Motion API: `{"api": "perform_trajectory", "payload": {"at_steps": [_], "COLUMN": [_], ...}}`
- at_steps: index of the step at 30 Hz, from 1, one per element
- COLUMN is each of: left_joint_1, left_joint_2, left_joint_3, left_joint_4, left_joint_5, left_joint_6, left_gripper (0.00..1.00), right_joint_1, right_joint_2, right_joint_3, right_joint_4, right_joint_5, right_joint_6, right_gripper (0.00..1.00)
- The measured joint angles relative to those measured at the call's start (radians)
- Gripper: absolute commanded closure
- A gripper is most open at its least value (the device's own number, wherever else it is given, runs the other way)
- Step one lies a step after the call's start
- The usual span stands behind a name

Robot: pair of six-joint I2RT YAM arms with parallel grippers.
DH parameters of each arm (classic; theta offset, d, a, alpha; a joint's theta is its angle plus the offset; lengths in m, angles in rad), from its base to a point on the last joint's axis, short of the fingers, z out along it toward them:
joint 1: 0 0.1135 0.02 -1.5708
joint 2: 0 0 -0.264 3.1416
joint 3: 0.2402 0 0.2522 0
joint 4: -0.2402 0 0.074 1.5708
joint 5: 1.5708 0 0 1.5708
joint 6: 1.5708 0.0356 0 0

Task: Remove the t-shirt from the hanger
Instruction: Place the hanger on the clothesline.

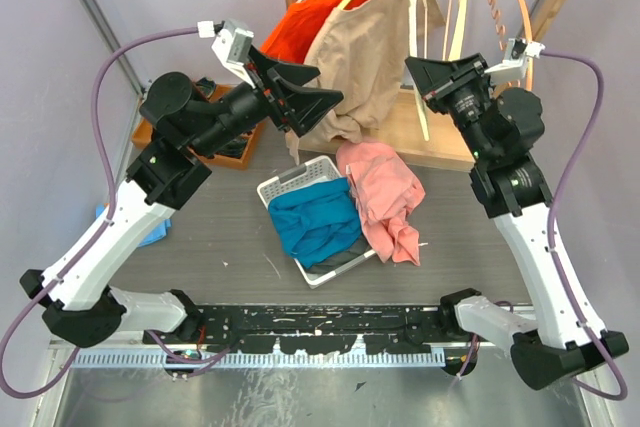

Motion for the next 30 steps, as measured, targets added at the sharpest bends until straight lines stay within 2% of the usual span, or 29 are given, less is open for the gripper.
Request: {"api": "perform_trajectory", "payload": {"at_steps": [16,30], "left_joint_1": [-0.002,-0.002], "left_joint_2": [-0.045,-0.039], "left_joint_3": [-0.011,-0.008], "left_joint_4": [-0.063,-0.086], "left_joint_5": [0.001,0.001], "left_joint_6": [0.004,0.029], "left_gripper": [0.18,0.17], "right_joint_1": [-0.027,-0.085], "right_joint_2": [0.231,0.294], "right_joint_3": [0.088,0.098], "right_joint_4": [0.177,0.234], "right_joint_5": [0.066,0.071], "right_joint_6": [0.055,0.154], "right_gripper": [1.0,0.99]}}
